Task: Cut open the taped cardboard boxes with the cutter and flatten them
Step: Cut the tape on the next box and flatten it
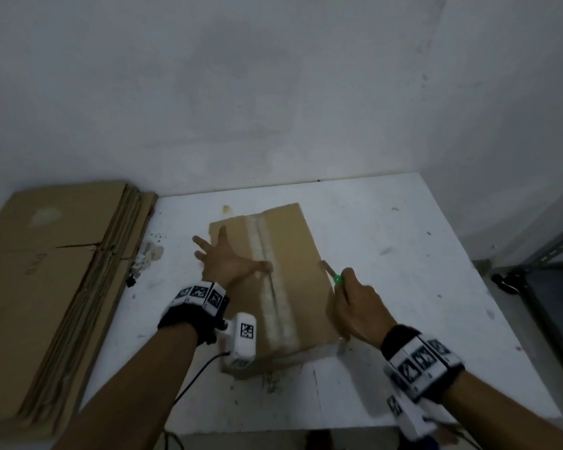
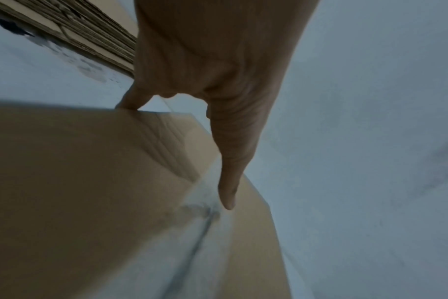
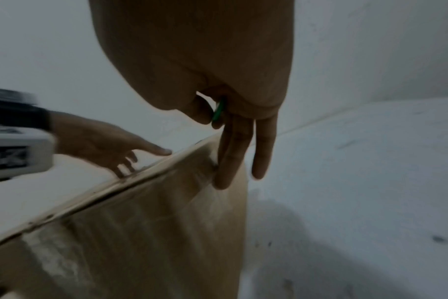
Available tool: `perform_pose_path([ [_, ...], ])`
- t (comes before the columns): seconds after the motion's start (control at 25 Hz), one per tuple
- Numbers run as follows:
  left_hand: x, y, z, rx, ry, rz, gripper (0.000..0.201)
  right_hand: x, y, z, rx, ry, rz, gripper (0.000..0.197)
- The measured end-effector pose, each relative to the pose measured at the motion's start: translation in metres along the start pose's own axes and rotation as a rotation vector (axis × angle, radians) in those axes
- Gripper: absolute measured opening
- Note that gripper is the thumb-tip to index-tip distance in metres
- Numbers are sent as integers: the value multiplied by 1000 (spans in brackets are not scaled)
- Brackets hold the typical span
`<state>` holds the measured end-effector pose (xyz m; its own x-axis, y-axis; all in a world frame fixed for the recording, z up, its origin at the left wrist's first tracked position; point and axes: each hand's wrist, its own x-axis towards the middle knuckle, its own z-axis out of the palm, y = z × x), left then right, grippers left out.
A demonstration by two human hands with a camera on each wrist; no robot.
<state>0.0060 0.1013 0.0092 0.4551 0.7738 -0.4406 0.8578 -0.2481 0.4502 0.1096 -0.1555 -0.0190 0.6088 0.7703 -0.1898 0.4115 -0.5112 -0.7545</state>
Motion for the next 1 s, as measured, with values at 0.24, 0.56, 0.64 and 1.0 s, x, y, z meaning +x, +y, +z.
perform_pose_path([
  [0.24, 17, 48, 30, 164, -164, 87, 162, -20, -6, 9, 176, -36, -23, 7],
  [0.56, 17, 50, 39, 542, -242, 402, 142, 26, 31, -36, 200, 300, 262, 20],
  [0.64, 18, 50, 36, 553, -240, 434, 140, 28, 32, -31, 171, 328, 235, 18],
  [1.0, 10, 81, 18, 742, -475, 684, 121, -16, 23, -18, 394, -4, 341, 21],
])
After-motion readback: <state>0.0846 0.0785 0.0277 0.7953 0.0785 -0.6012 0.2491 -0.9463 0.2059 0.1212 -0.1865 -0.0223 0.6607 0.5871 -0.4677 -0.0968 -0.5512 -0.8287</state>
